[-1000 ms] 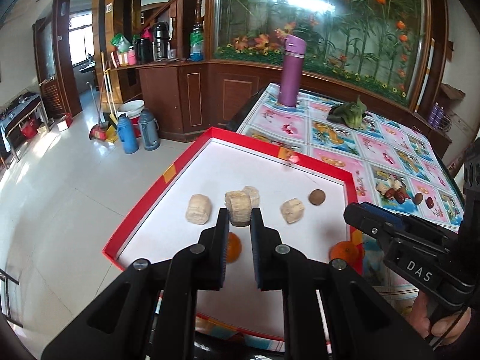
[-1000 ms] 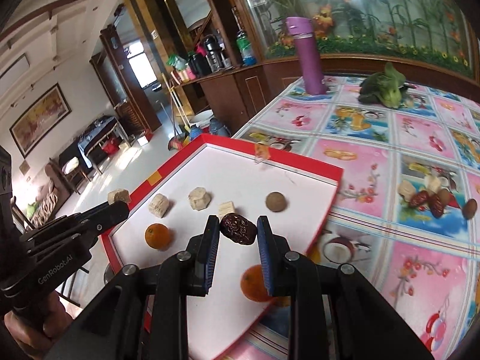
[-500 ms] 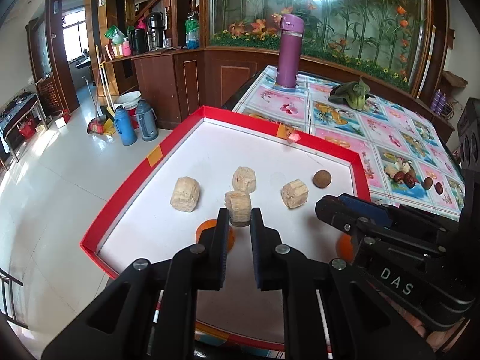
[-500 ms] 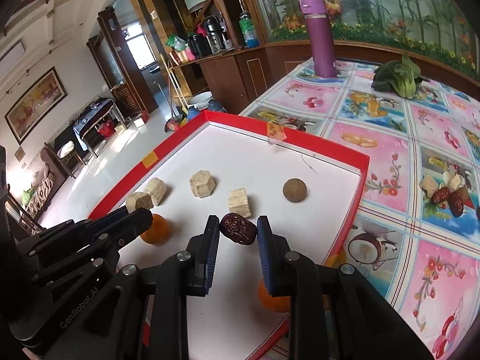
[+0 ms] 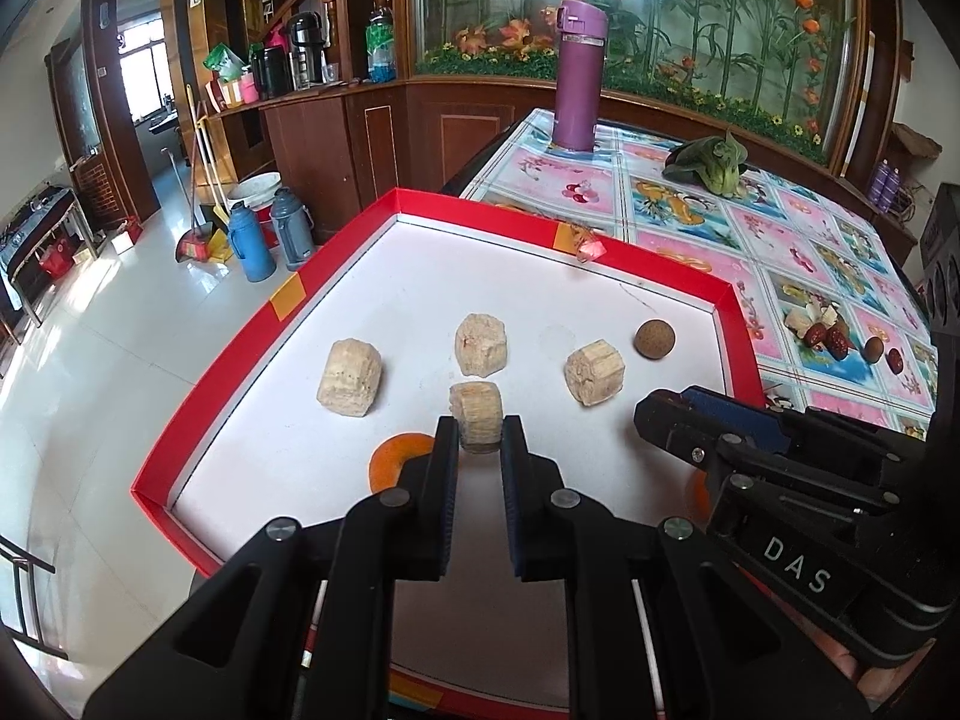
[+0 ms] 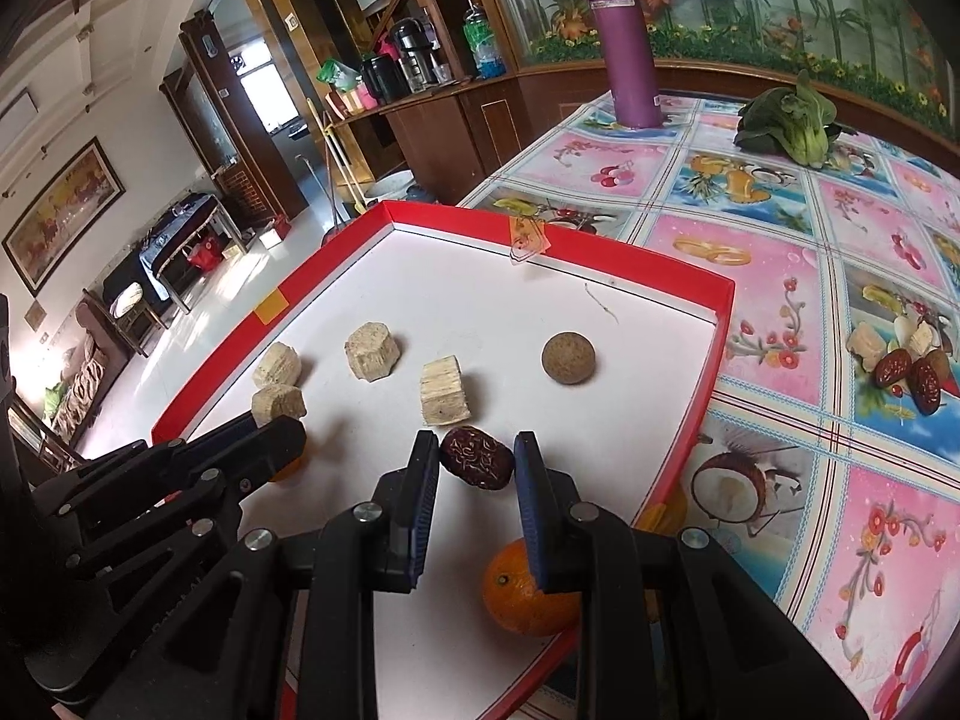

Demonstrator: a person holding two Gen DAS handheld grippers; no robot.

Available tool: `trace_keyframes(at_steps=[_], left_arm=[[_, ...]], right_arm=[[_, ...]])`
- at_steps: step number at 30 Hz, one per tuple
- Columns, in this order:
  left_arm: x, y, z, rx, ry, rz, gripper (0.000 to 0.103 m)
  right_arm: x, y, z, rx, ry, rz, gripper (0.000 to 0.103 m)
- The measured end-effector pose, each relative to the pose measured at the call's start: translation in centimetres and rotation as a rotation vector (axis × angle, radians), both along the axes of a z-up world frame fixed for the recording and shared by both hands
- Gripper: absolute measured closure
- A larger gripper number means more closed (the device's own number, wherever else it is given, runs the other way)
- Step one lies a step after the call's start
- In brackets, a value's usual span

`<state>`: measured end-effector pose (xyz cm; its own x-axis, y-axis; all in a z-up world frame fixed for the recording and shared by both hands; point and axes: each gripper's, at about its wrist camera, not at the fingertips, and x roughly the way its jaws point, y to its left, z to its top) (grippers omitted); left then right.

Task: Organize fruits
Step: 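Carry the cube and date into the white tray and release both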

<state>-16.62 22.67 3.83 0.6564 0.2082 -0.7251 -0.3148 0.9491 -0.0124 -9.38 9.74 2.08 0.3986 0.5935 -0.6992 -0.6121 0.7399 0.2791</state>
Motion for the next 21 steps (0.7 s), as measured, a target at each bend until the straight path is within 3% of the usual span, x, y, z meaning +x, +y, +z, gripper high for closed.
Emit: trace_keyframes(at_steps=[15,17,21], left_arm=[[0.70,-0.95,-0.41,0.034,0.024,-0.016,0.086],[0.56,-0.98,-0.29,0.035,0.019,-0.015,0.081],[0.12,-0.71,0.39,0.053,-0.008,0.014,0.059]], right_arm=[[0.32,0.31,-0.64,-0.029,0.014,0.009,0.078],[0.30,0.15,-0.62,-0.018,0.016,0.015,0.077],[0.55,-0.66,-0.55,0.030,0.027,0.008,0.076]])
